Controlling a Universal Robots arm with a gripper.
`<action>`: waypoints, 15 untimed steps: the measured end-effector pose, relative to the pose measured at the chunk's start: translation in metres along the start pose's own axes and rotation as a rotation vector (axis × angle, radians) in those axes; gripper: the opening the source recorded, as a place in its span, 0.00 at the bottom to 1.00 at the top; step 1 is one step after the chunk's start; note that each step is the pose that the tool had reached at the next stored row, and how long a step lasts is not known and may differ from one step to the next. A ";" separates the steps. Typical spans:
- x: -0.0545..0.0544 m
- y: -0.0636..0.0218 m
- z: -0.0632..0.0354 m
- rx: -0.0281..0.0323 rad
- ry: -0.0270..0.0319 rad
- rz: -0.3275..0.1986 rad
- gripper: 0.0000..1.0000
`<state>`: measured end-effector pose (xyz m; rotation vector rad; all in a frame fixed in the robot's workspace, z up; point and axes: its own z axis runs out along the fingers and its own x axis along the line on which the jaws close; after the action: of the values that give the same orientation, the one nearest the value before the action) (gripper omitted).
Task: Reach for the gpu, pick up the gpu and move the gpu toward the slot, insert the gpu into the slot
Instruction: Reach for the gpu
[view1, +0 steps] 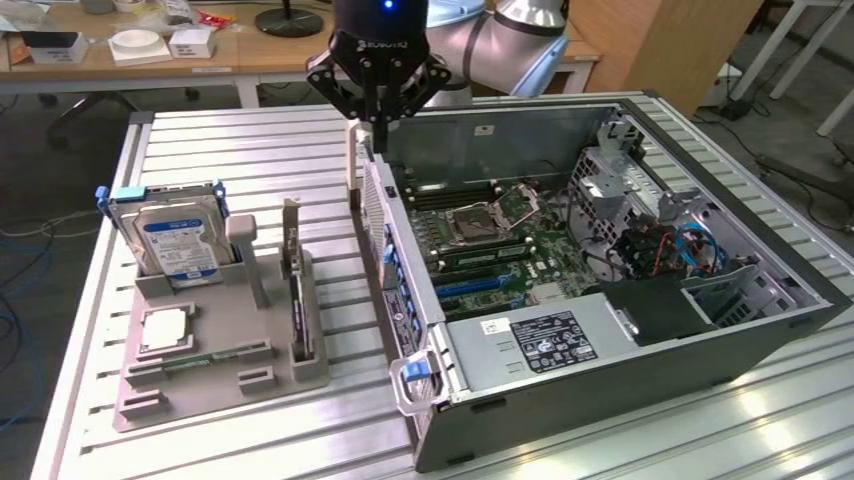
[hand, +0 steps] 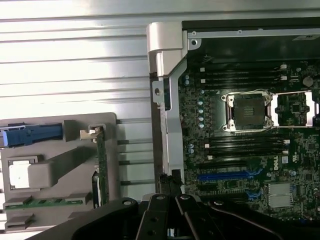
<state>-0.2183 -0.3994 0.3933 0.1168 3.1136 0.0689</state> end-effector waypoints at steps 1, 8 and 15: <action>0.002 -0.0001 -0.0001 0.0001 0.0000 0.000 0.10; 0.013 -0.0011 -0.0004 0.0001 0.0000 0.000 0.10; 0.025 -0.0022 -0.0007 0.0000 0.0000 0.000 0.10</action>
<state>-0.2433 -0.3998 0.3933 0.1165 3.1136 0.0689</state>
